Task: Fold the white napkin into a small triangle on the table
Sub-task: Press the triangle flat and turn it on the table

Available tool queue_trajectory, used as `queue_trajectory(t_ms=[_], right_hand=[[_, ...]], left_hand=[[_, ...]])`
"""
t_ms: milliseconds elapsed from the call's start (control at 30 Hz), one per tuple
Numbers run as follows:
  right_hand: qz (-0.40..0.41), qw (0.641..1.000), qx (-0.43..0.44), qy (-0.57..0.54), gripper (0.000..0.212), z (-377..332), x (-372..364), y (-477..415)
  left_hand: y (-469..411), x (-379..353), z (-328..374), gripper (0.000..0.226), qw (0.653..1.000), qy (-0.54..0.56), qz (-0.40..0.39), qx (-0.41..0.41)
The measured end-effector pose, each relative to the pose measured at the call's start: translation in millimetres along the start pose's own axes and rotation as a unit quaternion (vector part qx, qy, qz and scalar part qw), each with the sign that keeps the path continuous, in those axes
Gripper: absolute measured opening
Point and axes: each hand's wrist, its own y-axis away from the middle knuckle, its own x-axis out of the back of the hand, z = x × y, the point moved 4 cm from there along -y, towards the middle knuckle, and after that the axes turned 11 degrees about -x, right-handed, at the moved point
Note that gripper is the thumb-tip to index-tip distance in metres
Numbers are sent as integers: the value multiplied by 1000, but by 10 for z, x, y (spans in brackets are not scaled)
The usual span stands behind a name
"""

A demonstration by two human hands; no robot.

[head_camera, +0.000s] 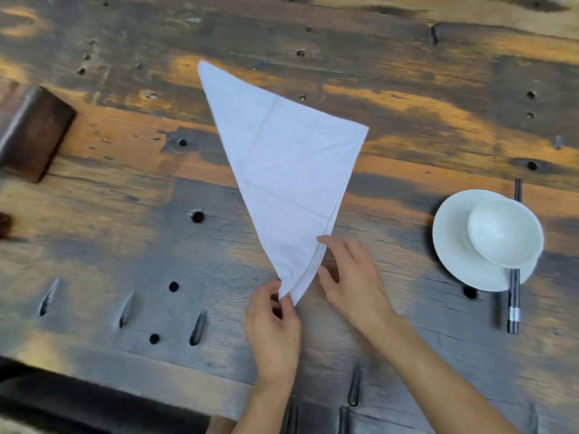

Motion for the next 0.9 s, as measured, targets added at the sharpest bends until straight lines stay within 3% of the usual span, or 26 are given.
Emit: queue_trajectory(t_ms=[100, 233, 400, 533, 800, 900], right_hand=[[5, 983, 171, 69, 48, -244, -149, -180], [-24, 956, 281, 77, 40, -605, -409, -439], [-106, 929, 340, 98, 33, -1172, -850, -608], [-171, 891, 403, 121, 10, -1451, -1015, -625], [-204, 839, 476, 166, 11, -1401, -974, -642], [-213, 848, 455, 168, 16, -1348, -1003, -679]], left_hand=[[-158, 293, -268, 21, 998, -54, 17, -41], [-427, 732, -662, 18, 990, -124, 44, -49], [-571, 1159, -994, 18, 987, -127, 93, -30], [-548, 1235, -1109, 16, 987, -124, 93, -51], [-535, 1296, -1224, 11, 984, -117, 82, -107], [-540, 1333, -1234, 11, 984, -109, 72, -119]])
